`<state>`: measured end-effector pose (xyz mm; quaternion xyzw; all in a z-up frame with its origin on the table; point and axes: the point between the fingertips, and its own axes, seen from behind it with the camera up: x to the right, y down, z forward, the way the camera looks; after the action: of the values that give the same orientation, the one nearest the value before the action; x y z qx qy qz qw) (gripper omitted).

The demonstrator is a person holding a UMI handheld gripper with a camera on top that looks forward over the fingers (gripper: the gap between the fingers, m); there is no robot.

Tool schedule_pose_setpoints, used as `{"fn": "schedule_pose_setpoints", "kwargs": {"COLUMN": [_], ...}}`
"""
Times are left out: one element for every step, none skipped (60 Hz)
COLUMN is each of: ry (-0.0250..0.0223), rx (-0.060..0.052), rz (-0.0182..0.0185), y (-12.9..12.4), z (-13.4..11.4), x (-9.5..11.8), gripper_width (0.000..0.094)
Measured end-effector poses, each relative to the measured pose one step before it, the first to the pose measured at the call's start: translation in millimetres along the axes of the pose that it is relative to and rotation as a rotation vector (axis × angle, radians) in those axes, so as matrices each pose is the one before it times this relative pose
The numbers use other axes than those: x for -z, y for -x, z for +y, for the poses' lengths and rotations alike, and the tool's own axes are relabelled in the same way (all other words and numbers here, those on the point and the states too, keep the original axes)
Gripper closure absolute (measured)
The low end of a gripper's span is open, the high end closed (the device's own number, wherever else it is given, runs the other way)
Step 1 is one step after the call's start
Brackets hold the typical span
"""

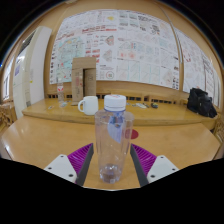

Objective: Pour water

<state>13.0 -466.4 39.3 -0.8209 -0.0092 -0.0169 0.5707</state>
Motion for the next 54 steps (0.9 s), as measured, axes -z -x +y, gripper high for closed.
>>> {"fn": "schedule_pose_setpoints", "kwargs": {"ry": [-0.00323,-0.00334,-0.0023,-0.00185,-0.00065,-0.00108,-0.0078,-0.00731,-0.00435,-0.00395,0.00137,-0.0018,0.00077,0.00034,-0.00068,0.0005,0.00018,0.00169,0.00301,0.00063,0.00378,0.00296,0.00196,0.00243,0.00115,-0.00124,-0.00502,-0.00155,-0.00147,-0.00102,-0.00087,-0.00018,-0.00032,0.00066,0.00006,-0.00141,-0.00299,-0.00425,-0.00425,-0.0051,-0.00598,-0.00682,-0.00735,-0.00574,-0.00622,-0.00878,-0.01024,-0.00996,-0.01008,-0.01201,-0.01381,-0.01731,-0.01598,-0.0121], "rx": [0.0016,0.0021,0.004,0.0053,0.0055,0.0047,0.0042,-0.0008,-0.0038,-0.002,-0.0045,-0.0017,-0.0018,-0.0028,-0.0042,-0.0025,-0.0018,-0.0009,0.0007,0.0018,0.0024,0.0045,0.0051,0.0068,0.0078,0.0067,0.0068,0.0092,0.0111,0.013,0.0143,0.0149,0.0161,0.0197,0.0207,0.0213,0.0229,0.0226,0.025,0.026,0.0255,0.025,0.0255,0.0276,0.0287,0.0273,0.027,0.0287,0.0323,0.033,0.0322,0.0303,0.0334,0.0411], "rz": [0.0006,0.00033,-0.00046,0.00223,0.00345,0.00807,0.01039,0.00736,0.00154,-0.00279,0.00212,0.00295,0.00409,0.0065,0.0062,0.00467,0.00445,0.0016,0.00199,0.00157,0.00388,0.00594,0.006,0.00572,0.00676,0.00766,0.01141,0.01055,0.01189,0.01354,0.01509,0.01718,0.0181,0.01441,0.01722,0.01876,0.02289,0.02019,0.01874,0.01873,0.01951,0.01998,0.02025,0.01371,0.02241,0.01949,0.02017,0.01921,0.01811,0.01764,0.01759,0.01377,0.01619,0.01941], "y": [0.55,0.68,1.1,0.18,-0.32,-1.8,-2.22,-1.02,0.52,-3.01,2.37,0.15,-0.35,-1.02,-0.41,-0.3,-0.44,0.3,-0.11,-2.37,-0.66,-1.14,-1.66,-1.66,-2.33,-2.8,-1.44,-3.72,-3.95,-4.73,-5.59,-5.75,-6.75,-9.37,-7.77,-7.19,-7.2,-7.55,-7.61,-7.58,-7.92,-7.98,-7.84,-11.21,-5.78,-7.6,-7.41,-6.55,-5.98,-5.65,-5.69,-6.55,-4.56,-4.42], "z": [-0.48,-0.4,-0.33,-0.05,0.48,0.71,-0.94,-0.9,-0.22,2.77,-2.71,-0.62,0.08,-0.34,-0.47,0.2,0.17,0.26,0.49,0.98,0.89,-0.12,-0.43,-0.96,-1.79,-2.55,-1.71,-2.96,-2.82,-3.16,-3.32,-3.85,-3.45,-3.81,-4.55,-4.5,-5.96,-5.67,-5.75,-6.16,-7.12,-6.93,-7.72,-8.76,-7.16,-7.76,-8.7,-8.6,-9.2,-9.11,-9.14,-9.12,-9.75,-11.82], "x": [-3.96,-3.5,-3.1,-2.7,-2.3,-1.79,-1.27,-0.7,-0.65,-1.76,2.23,0.47,0.59,0.65,0.34,0.26,0.51,0.18,0.54,-1.91,1.26,0.6,0.55,0.78,1.27,1.29,-2.43,0.45,0.35,-0.02,-0.45,-0.48,-1.32,-0.73,-1.03,-2.25,-2.0,-3.32,-3.82,-4.39,-4.44,-5.2,-5.75,-6.73,-4.18,-6.53,-6.58,-7.09,-7.5,-7.81,-7.84,-11.09,-8.25,-3.9], "gripper_width": [0.0201,0.0219,0.0225,0.0225,0.0293,0.0362,0.043,0.0431,0.0435,0.0454,0.0468,0.0474,0.0498,0.0525,0.053,0.0553,0.0556,0.0552,0.0585,0.0585,0.0586,0.0585,0.0585,0.0586,0.0586,0.0586,0.0586,0.0584,0.0584,0.0584,0.0584,0.0584,0.0585,0.0586,0.0586,0.0586,0.0586,0.0586,0.0586,0.0584,0.0584,0.0585,0.0584,0.0586,0.0586,0.0586,0.0586,0.0587,0.0586,0.0586,0.0587,0.0587,0.0586,0.0586]}}
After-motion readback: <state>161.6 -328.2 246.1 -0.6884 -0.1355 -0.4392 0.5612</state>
